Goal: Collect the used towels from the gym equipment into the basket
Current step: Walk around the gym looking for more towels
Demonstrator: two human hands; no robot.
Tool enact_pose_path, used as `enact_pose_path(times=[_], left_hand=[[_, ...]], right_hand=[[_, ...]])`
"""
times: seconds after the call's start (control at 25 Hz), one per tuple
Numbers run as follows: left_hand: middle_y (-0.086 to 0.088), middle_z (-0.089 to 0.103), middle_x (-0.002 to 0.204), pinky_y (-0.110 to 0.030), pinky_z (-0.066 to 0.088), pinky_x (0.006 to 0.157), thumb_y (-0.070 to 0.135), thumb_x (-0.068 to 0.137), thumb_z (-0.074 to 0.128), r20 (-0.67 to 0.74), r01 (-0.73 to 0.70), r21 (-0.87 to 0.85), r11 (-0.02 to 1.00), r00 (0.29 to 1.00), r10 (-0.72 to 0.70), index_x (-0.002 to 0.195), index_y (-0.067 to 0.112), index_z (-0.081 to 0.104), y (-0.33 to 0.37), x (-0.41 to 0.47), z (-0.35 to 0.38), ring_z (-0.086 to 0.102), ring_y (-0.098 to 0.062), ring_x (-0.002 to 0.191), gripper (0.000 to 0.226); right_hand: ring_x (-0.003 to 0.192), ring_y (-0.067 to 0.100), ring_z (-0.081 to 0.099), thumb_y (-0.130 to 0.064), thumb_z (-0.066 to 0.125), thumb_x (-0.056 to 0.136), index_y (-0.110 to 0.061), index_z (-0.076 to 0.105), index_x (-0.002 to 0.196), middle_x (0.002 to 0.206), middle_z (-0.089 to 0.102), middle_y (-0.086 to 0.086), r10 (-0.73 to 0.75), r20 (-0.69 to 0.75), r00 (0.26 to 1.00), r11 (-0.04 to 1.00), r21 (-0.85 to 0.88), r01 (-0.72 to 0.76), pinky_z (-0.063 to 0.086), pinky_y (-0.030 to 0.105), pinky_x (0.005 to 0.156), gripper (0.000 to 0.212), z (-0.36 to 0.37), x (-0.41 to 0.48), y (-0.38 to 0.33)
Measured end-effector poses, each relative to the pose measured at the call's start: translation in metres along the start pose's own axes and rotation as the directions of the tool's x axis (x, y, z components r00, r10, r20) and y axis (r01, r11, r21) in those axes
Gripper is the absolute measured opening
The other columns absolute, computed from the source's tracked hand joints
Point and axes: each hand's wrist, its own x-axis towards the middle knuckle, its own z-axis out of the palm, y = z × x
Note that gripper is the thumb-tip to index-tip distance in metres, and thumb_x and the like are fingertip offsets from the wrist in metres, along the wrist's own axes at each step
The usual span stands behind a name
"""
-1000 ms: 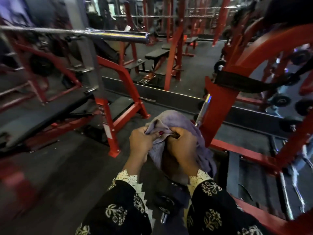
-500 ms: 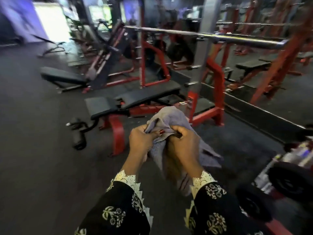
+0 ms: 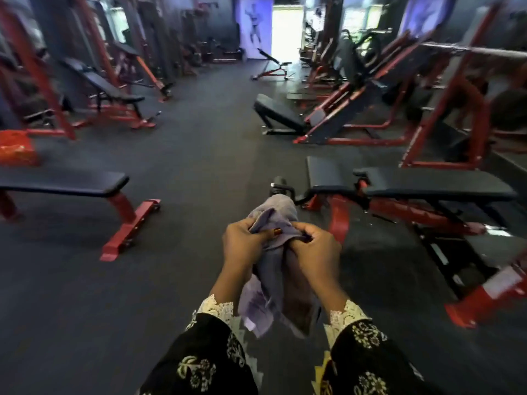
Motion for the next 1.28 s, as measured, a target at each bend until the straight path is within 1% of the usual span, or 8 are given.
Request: enact_pose_path(times=[0.24,0.36,0.44,0.68,0.84,0.96,1.16,1.28], left_hand=[[0.007,0.070,0.068,-0.037,0.055,0.071,0.030,0.052,0.081,-0.204,0.050,0.029,0.998,0.978,-0.043,0.070,0.036,0.076,-0.044,0.125,-0.078,0.060,-0.008,0.073,0.020],[0.004,0.073,0.072,-0.040,0.057,0.075,0.034,0.048,0.082,-0.258,0.071,0.017,0.997,0.964,-0.064,0.073,0.035,0.076,-0.048,0.206,-0.099,0.065,-0.012,0.074,0.026],[-0.002,0.076,0.078,-0.045,0.057,0.080,0.039,0.045,0.081,-0.289,0.091,0.016,0.996,0.954,-0.082,0.078,0.032,0.077,-0.045,0.265,-0.112,0.070,-0.018,0.080,0.034],[-0.003,0.076,0.078,-0.049,0.059,0.081,0.027,0.057,0.081,-0.389,0.057,0.033,0.998,0.920,-0.040,0.075,0.037,0.076,-0.034,0.414,-0.165,0.072,-0.024,0.082,0.021],[0.004,0.074,0.068,-0.043,0.059,0.074,0.011,0.067,0.082,-0.433,0.039,0.018,0.999,0.901,-0.027,0.068,0.030,0.076,-0.055,0.525,-0.220,0.069,-0.012,0.069,0.020],[-0.001,0.075,0.074,-0.044,0.058,0.077,0.010,0.068,0.082,-0.444,0.039,0.001,0.999,0.895,-0.035,0.069,0.024,0.075,-0.073,0.612,-0.269,0.068,-0.016,0.073,0.015],[-0.007,0.077,0.079,-0.048,0.059,0.080,0.021,0.063,0.085,-0.452,0.085,0.028,0.996,0.890,-0.064,0.075,0.024,0.078,-0.080,0.765,-0.373,0.072,-0.023,0.081,0.014],[0.002,0.076,0.070,-0.042,0.061,0.073,0.037,0.052,0.084,-0.455,0.084,0.045,0.995,0.889,-0.054,0.073,0.030,0.077,-0.081,0.855,-0.422,0.070,-0.013,0.071,0.023]], right_hand=[[0.080,0.003,0.066,-0.010,0.071,0.076,-0.018,0.076,0.104,0.094,0.077,0.000,-0.046,0.189,0.981,0.994,0.106,0.026,0.046,0.006,0.072,0.030,0.147,0.098,-0.006],[0.092,0.013,0.070,-0.011,0.070,0.076,-0.017,0.075,0.108,0.100,0.076,0.003,-0.079,0.273,0.959,0.989,0.142,0.041,0.054,0.029,0.088,0.032,0.206,0.170,-0.015],[0.095,0.015,0.070,-0.012,0.071,0.076,-0.018,0.075,0.108,0.100,0.076,0.003,-0.105,0.299,0.948,0.988,0.138,0.066,0.054,0.033,0.089,0.033,0.244,0.224,-0.027],[0.081,0.000,0.062,-0.016,0.075,0.073,-0.022,0.076,0.105,0.096,0.077,-0.002,-0.170,0.340,0.925,0.980,0.160,0.122,0.041,0.006,0.073,0.032,0.361,0.349,-0.067],[0.084,0.000,0.065,-0.018,0.076,0.073,-0.023,0.076,0.104,0.096,0.077,-0.005,-0.204,0.397,0.895,0.973,0.185,0.139,0.050,0.015,0.081,0.031,0.469,0.429,-0.084],[0.083,-0.005,0.063,-0.021,0.077,0.073,-0.025,0.076,0.103,0.096,0.076,-0.007,-0.213,0.409,0.887,0.972,0.177,0.152,0.043,0.006,0.076,0.031,0.554,0.487,-0.101],[0.084,0.001,0.063,-0.025,0.077,0.074,-0.024,0.075,0.106,0.098,0.076,-0.006,-0.189,0.451,0.872,0.979,0.151,0.134,0.038,0.004,0.073,0.031,0.695,0.578,-0.164],[0.085,0.003,0.063,-0.023,0.076,0.074,-0.024,0.075,0.106,0.099,0.076,-0.004,-0.180,0.445,0.877,0.982,0.136,0.133,0.035,0.002,0.072,0.031,0.771,0.638,-0.195]])
